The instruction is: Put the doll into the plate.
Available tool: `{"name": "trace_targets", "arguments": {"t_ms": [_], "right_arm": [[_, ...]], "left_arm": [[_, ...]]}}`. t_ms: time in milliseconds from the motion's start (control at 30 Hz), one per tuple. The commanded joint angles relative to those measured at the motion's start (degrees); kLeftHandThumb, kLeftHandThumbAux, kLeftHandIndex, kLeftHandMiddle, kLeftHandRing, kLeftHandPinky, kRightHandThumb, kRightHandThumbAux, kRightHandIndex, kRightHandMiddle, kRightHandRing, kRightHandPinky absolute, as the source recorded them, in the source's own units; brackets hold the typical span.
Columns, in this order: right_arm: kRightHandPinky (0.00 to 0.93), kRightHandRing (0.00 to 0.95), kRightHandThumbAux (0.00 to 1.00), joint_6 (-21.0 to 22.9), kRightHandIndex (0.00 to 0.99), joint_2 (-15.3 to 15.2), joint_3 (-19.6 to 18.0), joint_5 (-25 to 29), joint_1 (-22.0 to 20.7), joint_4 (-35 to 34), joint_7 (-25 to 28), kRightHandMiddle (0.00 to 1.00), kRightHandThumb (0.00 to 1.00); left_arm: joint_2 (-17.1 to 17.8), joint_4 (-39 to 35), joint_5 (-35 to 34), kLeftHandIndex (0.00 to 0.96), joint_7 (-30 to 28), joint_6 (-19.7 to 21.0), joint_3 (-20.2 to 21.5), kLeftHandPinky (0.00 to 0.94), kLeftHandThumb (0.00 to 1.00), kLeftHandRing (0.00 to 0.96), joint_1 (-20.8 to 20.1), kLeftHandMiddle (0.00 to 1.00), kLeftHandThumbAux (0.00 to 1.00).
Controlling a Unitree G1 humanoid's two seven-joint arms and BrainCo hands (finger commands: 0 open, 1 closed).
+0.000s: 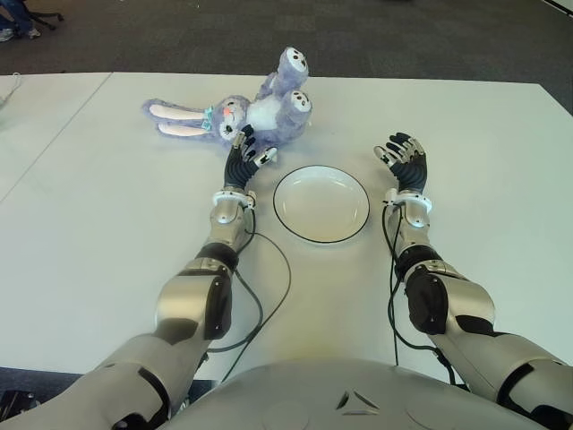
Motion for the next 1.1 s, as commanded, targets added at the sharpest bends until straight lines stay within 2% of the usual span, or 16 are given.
{"name": "trace_targets", "arguments": {"t_ms": [33,333,567,933,1100], "right_arm": [[0.244,0.251,0.88,6.8,0.254,2.3,-1.3,1.3,13.2,7.0,-0.6,0.271,0.123],[0.243,0.254,0.877,6.8,0.254,2.4,-1.5,1.5,13.2,7.0,-0.5,0.27,0.145],[0.243,0.249,0.879,7.0,0.257,2.4,-1.8,1.7,13.1,7.1,-0.3,0.268,0.157],[0.224,0.251,0.887,7.4,0.261,2.3,-1.6,1.5,13.0,7.1,-0.2,0.272,0.142],[0.233,0.257,0.882,7.7,0.264,2.3,-1.6,1.5,12.9,7.2,-0.6,0.277,0.145]], "left_arm": [[-1.5,7.3,1.1,0.0,2.3,7.7,-0.7,0.074,0.0,0.058,12.7,0.057,0.672],[-1.7,7.2,0.9,0.0,2.6,7.4,-0.5,0.085,0.0,0.067,12.5,0.067,0.688],[-2.0,6.3,1.0,0.0,3.5,4.0,-0.9,0.068,0.0,0.063,12.8,0.058,0.663],[-1.9,6.2,0.5,0.0,4.6,2.5,-0.1,0.079,0.0,0.056,13.0,0.051,0.665],[-0.6,5.9,0.9,0.0,6.0,1.9,-0.2,0.08,0.0,0.063,11.9,0.057,0.651]]}}
